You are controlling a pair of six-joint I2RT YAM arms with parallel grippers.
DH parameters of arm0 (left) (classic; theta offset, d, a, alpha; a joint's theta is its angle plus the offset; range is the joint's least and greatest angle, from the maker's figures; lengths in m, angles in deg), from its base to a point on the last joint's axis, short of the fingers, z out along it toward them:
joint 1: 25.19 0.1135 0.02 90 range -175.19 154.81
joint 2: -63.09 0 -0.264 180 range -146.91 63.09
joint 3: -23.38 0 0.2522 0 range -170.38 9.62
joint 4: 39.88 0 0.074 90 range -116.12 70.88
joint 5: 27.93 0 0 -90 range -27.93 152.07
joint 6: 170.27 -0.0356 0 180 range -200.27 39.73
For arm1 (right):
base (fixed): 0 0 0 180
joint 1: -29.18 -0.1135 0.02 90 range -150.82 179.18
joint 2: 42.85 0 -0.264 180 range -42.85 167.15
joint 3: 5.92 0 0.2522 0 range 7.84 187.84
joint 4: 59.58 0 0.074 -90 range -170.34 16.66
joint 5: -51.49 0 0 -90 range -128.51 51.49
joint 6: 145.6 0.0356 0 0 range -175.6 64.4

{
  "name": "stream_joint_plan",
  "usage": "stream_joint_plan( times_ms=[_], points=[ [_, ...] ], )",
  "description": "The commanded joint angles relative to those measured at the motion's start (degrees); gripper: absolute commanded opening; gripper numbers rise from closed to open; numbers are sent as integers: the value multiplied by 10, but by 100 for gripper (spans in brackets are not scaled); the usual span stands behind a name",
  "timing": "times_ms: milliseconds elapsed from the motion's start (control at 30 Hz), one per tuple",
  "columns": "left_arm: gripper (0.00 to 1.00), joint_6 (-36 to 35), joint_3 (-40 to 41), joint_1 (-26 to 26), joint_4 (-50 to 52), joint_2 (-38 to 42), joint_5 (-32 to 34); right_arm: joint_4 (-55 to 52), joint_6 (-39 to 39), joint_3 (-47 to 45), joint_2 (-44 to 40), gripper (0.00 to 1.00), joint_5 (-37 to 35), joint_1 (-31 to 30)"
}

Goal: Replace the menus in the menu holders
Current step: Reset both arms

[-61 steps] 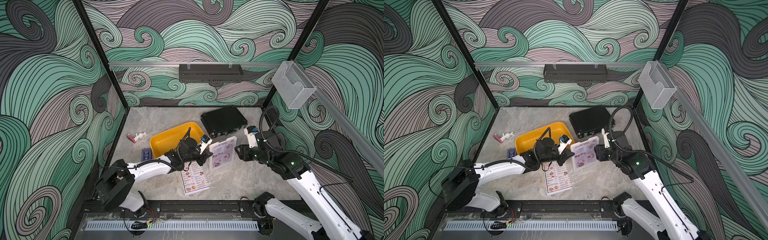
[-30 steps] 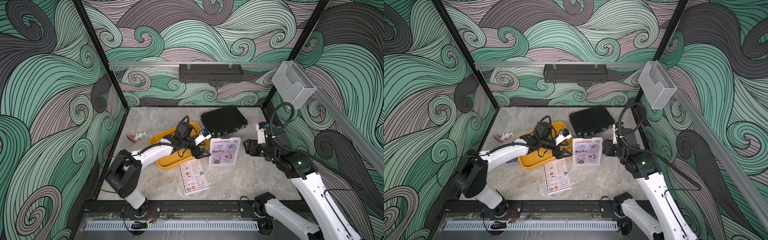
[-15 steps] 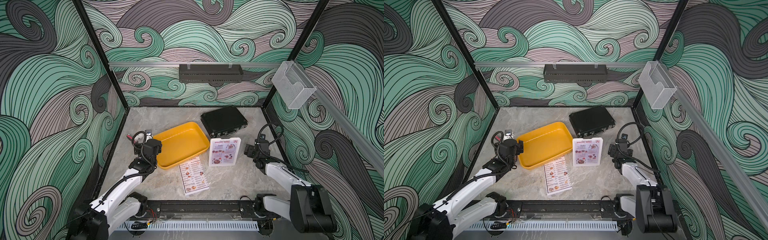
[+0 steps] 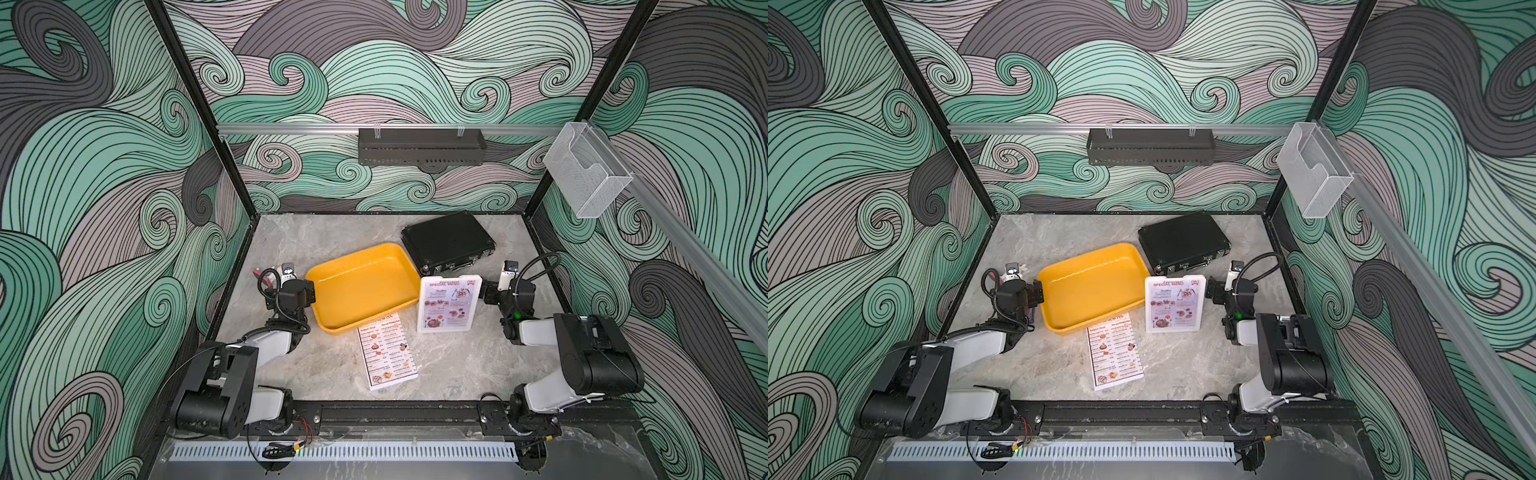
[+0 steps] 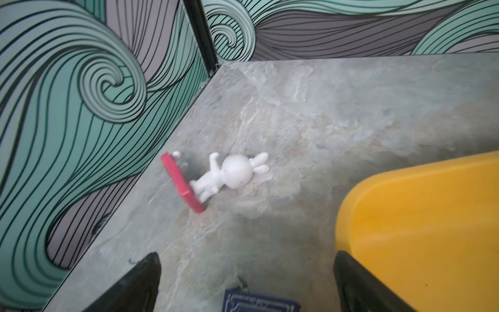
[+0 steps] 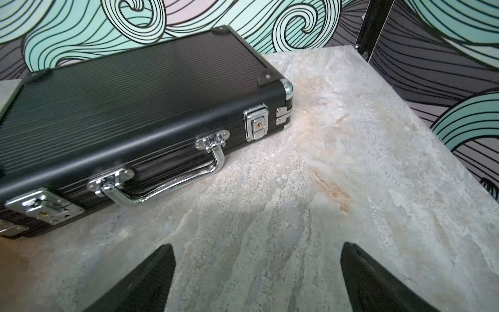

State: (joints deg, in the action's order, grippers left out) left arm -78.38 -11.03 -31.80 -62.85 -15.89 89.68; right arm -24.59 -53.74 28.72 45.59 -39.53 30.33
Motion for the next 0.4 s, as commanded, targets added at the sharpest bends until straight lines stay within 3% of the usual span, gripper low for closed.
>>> stream_joint_plan(
  times_ms=[0, 67, 167, 233, 367],
  points=[
    [99, -12, 9, 29, -149, -78, -56, 27, -18, 11, -1, 99, 3, -9],
    [99, -7, -17, 31, -155, -109, -19, -6, -32, 25, -4, 99, -14, -23],
    [99, 33, -49, 49, -36, -79, -42, -16, -36, 33, 1, 99, -13, -27],
    [99, 22, -43, 55, -74, -94, -46, -15, -36, 34, 3, 99, -12, -26],
    [99, 29, -47, 57, -51, -86, -50, -4, -39, 26, -2, 99, -15, -29]
  ],
)
